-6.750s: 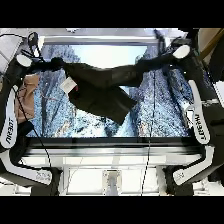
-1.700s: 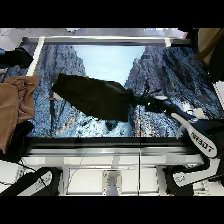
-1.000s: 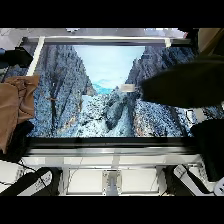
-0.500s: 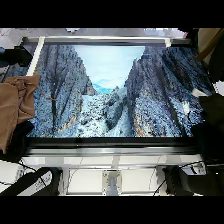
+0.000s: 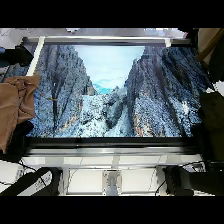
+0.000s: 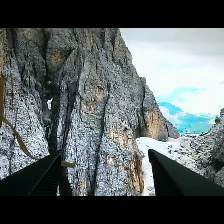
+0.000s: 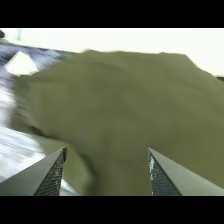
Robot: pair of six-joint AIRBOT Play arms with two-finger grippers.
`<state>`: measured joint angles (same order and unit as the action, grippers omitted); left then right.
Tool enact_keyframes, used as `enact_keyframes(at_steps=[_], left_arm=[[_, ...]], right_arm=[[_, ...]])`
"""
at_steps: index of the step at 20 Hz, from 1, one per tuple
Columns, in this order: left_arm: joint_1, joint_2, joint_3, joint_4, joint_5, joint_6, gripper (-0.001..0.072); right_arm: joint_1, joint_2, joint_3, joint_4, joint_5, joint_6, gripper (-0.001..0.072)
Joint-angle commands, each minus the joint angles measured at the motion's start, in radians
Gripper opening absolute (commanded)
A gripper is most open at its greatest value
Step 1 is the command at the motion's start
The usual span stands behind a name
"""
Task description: Fold the clothes and pants, and hang the long-sleeved shirts on hangers.
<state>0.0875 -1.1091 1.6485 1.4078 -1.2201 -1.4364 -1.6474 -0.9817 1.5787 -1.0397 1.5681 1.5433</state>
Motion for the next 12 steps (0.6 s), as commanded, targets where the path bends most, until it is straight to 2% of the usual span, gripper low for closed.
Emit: enact_keyframes(at_steps=[1,2,3,4,5,6,7,8,9,12], left_arm=[[-0.001,0.0,0.0,-0.006,0.0,0.0,0.0611],[-0.001,0.0,0.0,-0.006,0.0,0.0,0.0611],[-0.001,0.0,0.0,-0.006,0.0,0.0,0.0612],[-0.001,0.0,0.0,-0.006,0.0,0.0,0.0611],[-0.001,0.0,0.0,-0.006,0.0,0.0,0.0611],[-0.001,0.0,-0.001,-0.006,-0.001,-0.001,0.0589],[-0.001,0.0,-0.001,-0.006,-0.007,0.0,0.0351],[-0.001,0.0,-0.001,-0.006,-0.013,0.002,0.0033],[-0.001,0.0,-0.001,-0.006,-0.016,0.0,0.0024],[-0.001,0.0,-0.001,-0.006,-0.03,0.0,0.0025]], right_arm=[[0.036,-0.001,0.035,0.44,-0.064,0.016,0.0545],[0.1,-0.001,0.035,0.573,-0.066,-0.003,0.0544],[0.196,0.0,0.035,0.657,-0.065,-0.045,0.0482],[0.344,0.004,0.035,0.681,-0.058,-0.094,0.0291],[0.499,0.008,0.035,0.645,-0.053,-0.145,0.0176],[0.661,0.008,0.035,0.58,-0.032,-0.187,0.0124],[0.844,0.006,0.035,0.468,-0.016,-0.222,0.0117],[1.012,0.002,0.035,0.329,-0.017,-0.229,0.0114],[1.182,-0.005,0.034,0.181,-0.016,-0.227,0.0003],[1.54,-0.04,0.033,-0.068,-0.017,-0.225,0.0006]])
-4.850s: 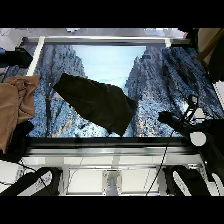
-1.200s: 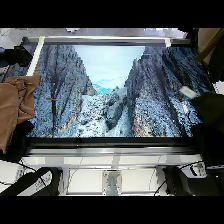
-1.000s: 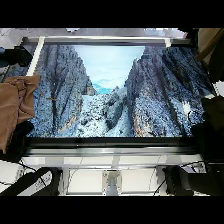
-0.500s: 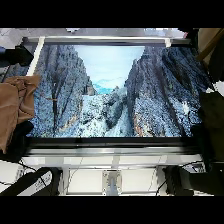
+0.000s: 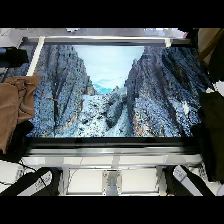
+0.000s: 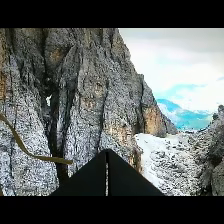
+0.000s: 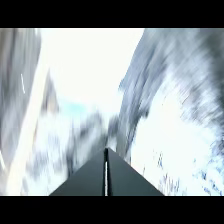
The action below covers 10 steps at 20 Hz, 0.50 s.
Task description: Fold the clothes and pants, and hang the long-sleeved shirts on hangers.
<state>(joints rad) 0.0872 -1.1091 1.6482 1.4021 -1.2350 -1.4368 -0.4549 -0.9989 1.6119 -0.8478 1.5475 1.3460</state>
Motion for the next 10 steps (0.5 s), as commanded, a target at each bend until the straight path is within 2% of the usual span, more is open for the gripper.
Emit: enact_keyframes(at_steps=[1,4,10], left_arm=[[-0.001,0.0,0.0,0.0,-0.046,-0.001,0.0026],[0.0,0.0,0.0,0.002,-0.141,0.0,0.0025],[0.0,0.0,0.0,0.004,-0.142,0.0,0.0025]], right_arm=[[0.419,-0.039,0.0,-0.317,0.005,-0.027,0.0006],[0.488,-0.089,0.0,-0.364,0.008,-0.004,0.0006],[0.488,-0.139,0.0,-0.377,0.012,-0.004,0.0007]])
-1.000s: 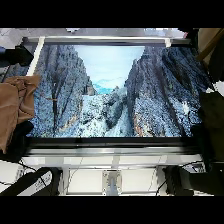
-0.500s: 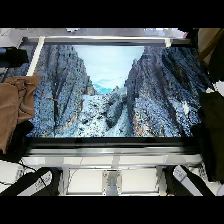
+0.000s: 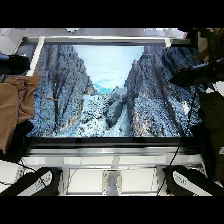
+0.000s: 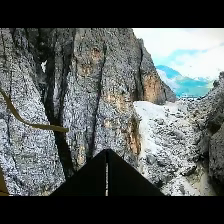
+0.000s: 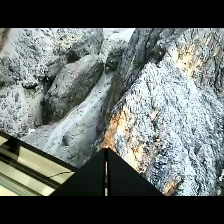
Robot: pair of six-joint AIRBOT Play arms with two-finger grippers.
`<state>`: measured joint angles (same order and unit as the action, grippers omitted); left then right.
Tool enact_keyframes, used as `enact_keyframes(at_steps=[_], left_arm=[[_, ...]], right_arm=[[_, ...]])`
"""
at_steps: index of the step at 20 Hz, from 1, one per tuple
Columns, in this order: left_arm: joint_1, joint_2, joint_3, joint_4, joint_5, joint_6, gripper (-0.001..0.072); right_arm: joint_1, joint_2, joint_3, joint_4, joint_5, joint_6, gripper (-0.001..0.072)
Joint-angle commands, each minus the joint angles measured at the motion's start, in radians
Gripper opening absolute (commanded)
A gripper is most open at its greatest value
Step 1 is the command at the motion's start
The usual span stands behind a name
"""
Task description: Fold the clothes and pants, and hang the long-sleeved shirts on hangers.
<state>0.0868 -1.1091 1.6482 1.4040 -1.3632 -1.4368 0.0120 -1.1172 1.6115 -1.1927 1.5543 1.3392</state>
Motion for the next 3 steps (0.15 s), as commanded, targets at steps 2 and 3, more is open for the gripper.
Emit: enact_keyframes(at_steps=[2,3], left_arm=[[0.0,0.0,0.0,0.002,-0.014,0.0,0.0025],[0.0,0.0,0.0,0.002,-0.014,0.0,0.0025]], right_arm=[[0.021,-0.02,0.0,-0.036,0.005,0.002,0.0006],[0.021,-0.02,0.0,-0.036,0.005,0.002,0.0007]])
